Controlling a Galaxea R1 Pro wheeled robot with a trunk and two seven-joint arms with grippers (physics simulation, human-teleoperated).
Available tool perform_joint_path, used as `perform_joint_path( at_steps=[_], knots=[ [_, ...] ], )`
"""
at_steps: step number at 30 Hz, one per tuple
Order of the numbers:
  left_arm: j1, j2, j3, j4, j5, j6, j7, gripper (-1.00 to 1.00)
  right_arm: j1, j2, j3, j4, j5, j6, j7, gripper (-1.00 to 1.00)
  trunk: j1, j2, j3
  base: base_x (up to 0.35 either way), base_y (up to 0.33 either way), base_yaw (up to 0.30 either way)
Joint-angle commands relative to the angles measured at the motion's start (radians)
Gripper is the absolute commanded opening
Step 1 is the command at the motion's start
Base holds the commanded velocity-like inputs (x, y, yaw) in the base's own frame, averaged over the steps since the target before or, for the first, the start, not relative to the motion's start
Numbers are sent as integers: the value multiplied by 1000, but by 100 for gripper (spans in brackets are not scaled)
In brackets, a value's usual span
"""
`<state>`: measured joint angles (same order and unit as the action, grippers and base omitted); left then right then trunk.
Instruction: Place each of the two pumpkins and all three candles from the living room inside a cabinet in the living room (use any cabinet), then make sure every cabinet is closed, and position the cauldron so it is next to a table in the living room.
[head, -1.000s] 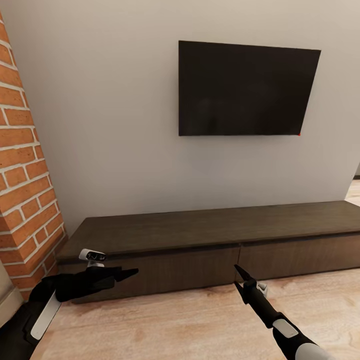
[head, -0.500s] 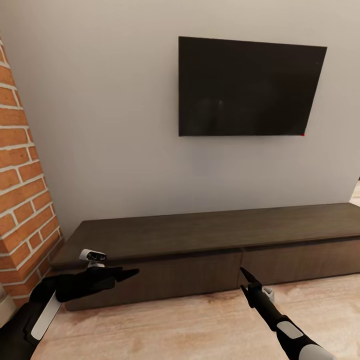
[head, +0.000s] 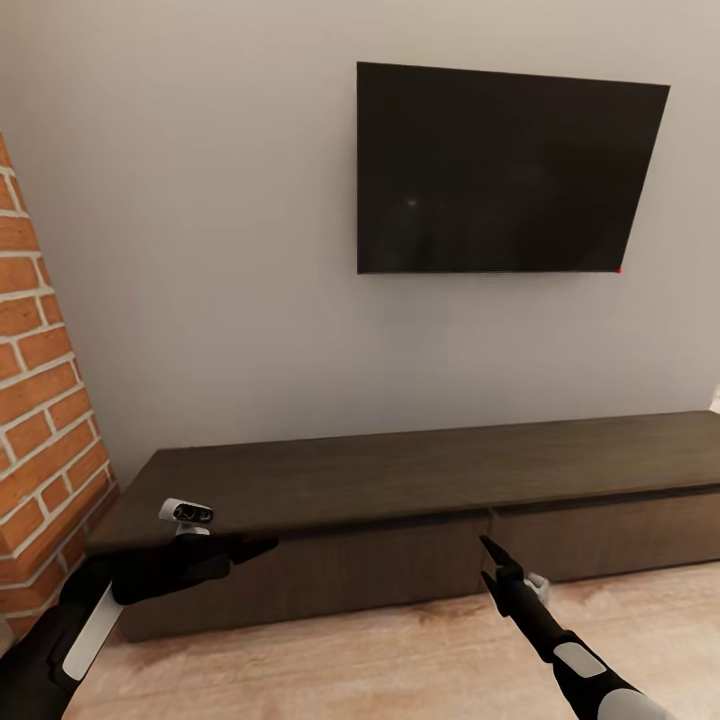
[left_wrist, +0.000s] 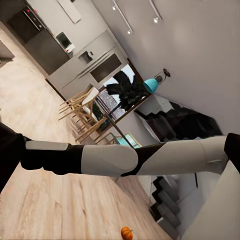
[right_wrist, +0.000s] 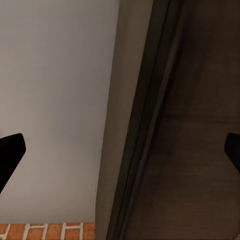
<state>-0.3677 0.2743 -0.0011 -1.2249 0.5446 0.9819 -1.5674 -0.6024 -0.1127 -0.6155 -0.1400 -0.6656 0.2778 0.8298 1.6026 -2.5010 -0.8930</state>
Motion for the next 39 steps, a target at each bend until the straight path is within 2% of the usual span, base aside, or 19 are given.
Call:
perform_joint_path(
  at_steps=[1, 8, 13, 18, 39],
  knots=[
    [0, 0, 0, 0, 0, 11, -3, 100, 0, 0, 1, 0, -9, 9, -2, 100, 0, 0, -1, 167, 0, 0],
    [0, 0, 0, 0, 1, 10, -3, 100, 0, -1, 0, 2, -9, -20, -21, 100, 0, 0, -1, 51, 0, 0],
    [0, 0, 0, 1, 1, 11, -3, 100, 0, -11, -1, 20, -10, -38, -30, 100, 0, 0, -1, 154, 0, 0],
    [0, 0, 0, 1, 2, 10, -3, 100, 0, -14, -31, 27, -23, -61, -61, 100, 0, 0, -1, 108, 0, 0],
    [0, -3, 0, 1, -2, 9, -3, 100, 0, -13, -41, 28, -28, -66, -68, 100, 0, 0, -1, 138, 0, 0]
  ],
)
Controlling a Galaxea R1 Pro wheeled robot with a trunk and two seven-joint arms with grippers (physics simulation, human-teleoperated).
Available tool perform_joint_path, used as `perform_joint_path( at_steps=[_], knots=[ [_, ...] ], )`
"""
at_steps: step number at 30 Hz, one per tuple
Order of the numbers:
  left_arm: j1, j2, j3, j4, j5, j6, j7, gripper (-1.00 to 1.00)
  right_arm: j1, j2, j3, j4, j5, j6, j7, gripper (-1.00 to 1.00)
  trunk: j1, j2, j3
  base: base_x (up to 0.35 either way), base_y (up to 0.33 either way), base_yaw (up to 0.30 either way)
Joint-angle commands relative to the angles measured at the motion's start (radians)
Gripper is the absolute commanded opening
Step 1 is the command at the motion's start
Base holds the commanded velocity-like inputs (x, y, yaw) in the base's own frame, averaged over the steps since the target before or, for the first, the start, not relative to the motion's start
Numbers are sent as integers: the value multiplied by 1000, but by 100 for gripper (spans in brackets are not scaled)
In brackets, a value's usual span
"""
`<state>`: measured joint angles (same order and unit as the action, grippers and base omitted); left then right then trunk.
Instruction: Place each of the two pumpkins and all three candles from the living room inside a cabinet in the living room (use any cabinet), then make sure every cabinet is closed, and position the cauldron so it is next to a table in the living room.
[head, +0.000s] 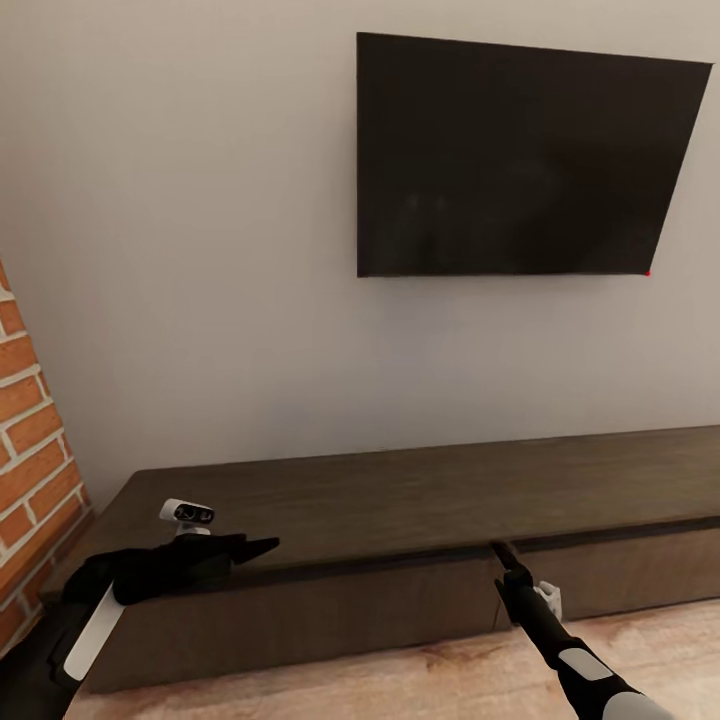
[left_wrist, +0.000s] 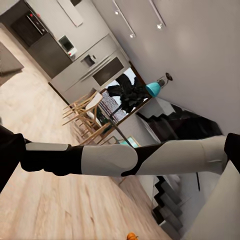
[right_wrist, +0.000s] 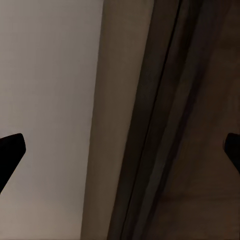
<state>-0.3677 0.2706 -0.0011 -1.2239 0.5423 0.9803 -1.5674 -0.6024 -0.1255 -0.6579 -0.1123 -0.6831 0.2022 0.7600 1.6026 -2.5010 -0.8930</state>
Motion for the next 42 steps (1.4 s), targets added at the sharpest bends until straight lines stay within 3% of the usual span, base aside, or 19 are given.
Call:
perform_joint_path(
  at_steps=[1, 12, 30, 34, 42],
  knots=[
    [0, 1, 0, 0, 1, 11, -3, 100, 0, 0, 1, 0, -10, 9, 2, 100, 0, 0, -1, 117, 0, 0],
    [2, 2, 1, 0, 8, 11, -3, 100, 0, -1, 1, 0, -11, 9, 2, 100, 0, 0, -1, 24, 0, 0],
    [3, 4, 1, 0, 8, 11, -3, 100, 0, -1, 1, 0, -11, 9, 2, 100, 8, -5, -71, 0, 0, 0],
    [3, 4, 1, 0, 8, 11, -3, 100, 0, -2, 1, 0, -12, 8, 4, 100, 9, -5, -75, 0, 0, 0],
    [3, 4, 1, 0, 8, 11, -3, 100, 0, -3, 2, 0, -11, 10, 62, 100, 12, -7, -105, 0, 0, 0]
  ],
)
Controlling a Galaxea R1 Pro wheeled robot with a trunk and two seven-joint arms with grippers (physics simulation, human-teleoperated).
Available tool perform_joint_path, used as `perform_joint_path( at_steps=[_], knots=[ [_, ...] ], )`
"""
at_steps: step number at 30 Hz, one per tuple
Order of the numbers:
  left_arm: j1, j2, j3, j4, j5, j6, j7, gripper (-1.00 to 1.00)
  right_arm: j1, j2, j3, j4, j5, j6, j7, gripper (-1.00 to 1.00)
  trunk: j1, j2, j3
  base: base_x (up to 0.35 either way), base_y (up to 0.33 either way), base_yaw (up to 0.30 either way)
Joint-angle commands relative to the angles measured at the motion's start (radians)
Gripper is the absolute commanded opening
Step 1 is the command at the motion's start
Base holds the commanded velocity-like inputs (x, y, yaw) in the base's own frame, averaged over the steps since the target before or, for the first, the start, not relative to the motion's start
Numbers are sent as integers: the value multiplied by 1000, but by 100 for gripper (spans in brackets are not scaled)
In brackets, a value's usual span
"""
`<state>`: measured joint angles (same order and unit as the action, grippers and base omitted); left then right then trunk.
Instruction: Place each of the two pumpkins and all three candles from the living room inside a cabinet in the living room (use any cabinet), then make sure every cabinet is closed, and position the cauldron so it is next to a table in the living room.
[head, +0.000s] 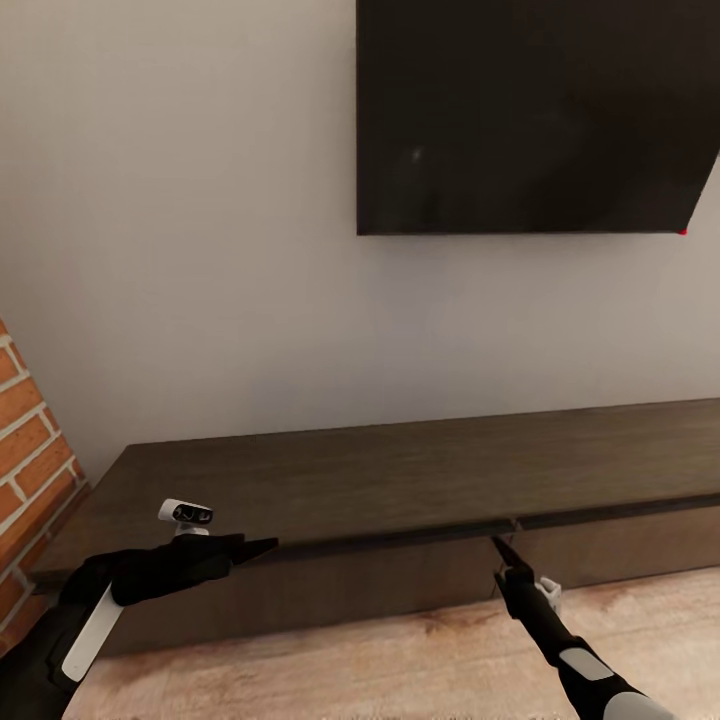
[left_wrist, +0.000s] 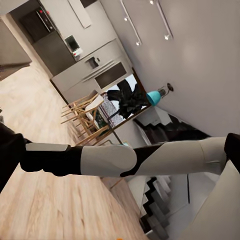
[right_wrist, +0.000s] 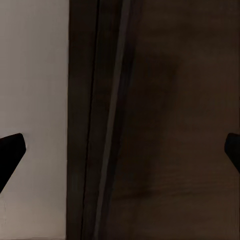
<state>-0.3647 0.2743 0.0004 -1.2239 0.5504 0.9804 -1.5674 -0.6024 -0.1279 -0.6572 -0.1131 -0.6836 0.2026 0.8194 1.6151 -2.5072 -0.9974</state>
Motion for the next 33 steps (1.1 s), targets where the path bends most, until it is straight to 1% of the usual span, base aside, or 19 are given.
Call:
perform_joint_path(
  at_steps=[1, 3, 7, 20, 33],
  knots=[
    [0, 0, 0, 0, 0, 11, -3, 100, 0, 0, 2, 1, -10, 11, 24, 100, 0, -1, -5, 0, 0, 0],
    [0, 0, 0, 0, 0, 11, -3, 100, 0, 0, 2, 1, -8, 11, 49, 100, 0, -1, -5, 0, 0, 0],
    [0, 1, 0, 0, 0, 11, -3, 100, 0, 1, 2, 1, -6, 12, 64, 100, 0, -1, -5, 0, 0, 0],
    [0, 0, 0, 0, -2, 11, -3, 100, 0, 1, 2, 1, -3, 11, 66, 100, 0, -1, -5, 42, 0, 0],
    [0, -1, 0, 0, -3, 11, -3, 100, 0, 1, 2, 1, -1, 11, 58, 100, 0, -1, -5, 86, 0, 0]
  ],
)
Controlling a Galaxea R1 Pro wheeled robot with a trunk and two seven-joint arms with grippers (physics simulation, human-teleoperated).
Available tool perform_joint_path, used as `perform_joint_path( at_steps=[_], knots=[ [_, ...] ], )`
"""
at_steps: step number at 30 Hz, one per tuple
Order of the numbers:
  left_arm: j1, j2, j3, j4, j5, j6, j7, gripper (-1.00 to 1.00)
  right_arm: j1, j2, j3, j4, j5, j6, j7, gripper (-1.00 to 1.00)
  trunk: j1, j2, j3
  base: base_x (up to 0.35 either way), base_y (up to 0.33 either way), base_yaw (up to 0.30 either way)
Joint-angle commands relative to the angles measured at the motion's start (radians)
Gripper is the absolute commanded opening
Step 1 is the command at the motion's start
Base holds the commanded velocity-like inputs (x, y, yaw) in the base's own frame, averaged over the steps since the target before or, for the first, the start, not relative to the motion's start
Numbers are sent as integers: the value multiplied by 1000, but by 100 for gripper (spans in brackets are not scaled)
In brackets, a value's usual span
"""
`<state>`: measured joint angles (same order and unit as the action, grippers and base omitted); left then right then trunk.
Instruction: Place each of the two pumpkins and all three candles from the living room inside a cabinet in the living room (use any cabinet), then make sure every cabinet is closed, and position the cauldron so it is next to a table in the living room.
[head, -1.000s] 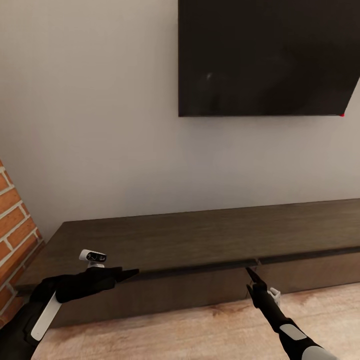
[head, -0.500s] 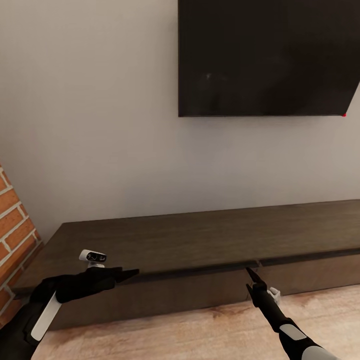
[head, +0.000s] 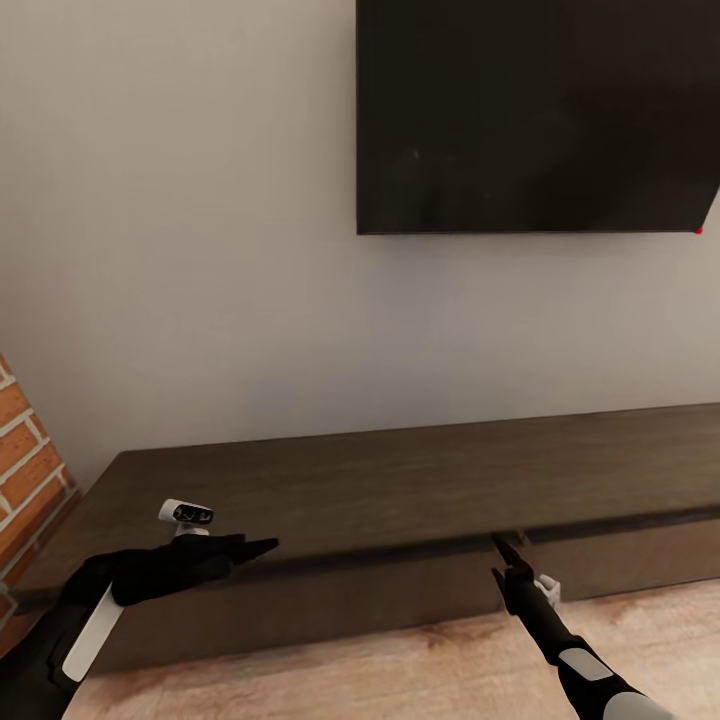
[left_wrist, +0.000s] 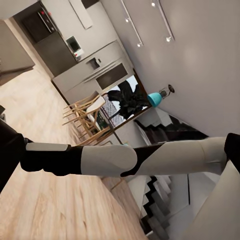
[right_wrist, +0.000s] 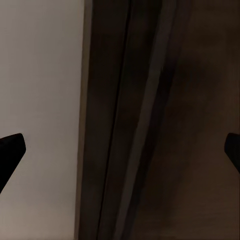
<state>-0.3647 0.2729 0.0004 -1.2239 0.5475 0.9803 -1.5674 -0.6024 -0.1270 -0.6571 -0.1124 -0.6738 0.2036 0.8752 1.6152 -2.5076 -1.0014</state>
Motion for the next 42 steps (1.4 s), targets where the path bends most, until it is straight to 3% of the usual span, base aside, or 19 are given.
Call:
perform_joint_path(
  at_steps=[1, 11, 22, 42],
  knots=[
    [0, 0, 0, 0, 0, 11, -3, 100, 0, 0, 2, 0, -10, 10, 2, 100, 0, 0, -1, 126, 0, 0],
    [0, 2, 0, 0, 3, 11, -3, 100, 0, 0, 2, 0, -12, 10, -2, 100, 0, 0, -1, 26, 0, 0],
    [0, 1, 0, 0, 3, 11, -3, 100, 0, 0, 2, 0, -12, 10, -2, 100, 4, -2, -32, 0, 0, 0],
    [1, 0, 0, 0, 0, 11, -3, 100, 0, 0, 3, 0, -11, 10, -3, 100, 4, -2, -32, 57, 0, 0]
  ],
)
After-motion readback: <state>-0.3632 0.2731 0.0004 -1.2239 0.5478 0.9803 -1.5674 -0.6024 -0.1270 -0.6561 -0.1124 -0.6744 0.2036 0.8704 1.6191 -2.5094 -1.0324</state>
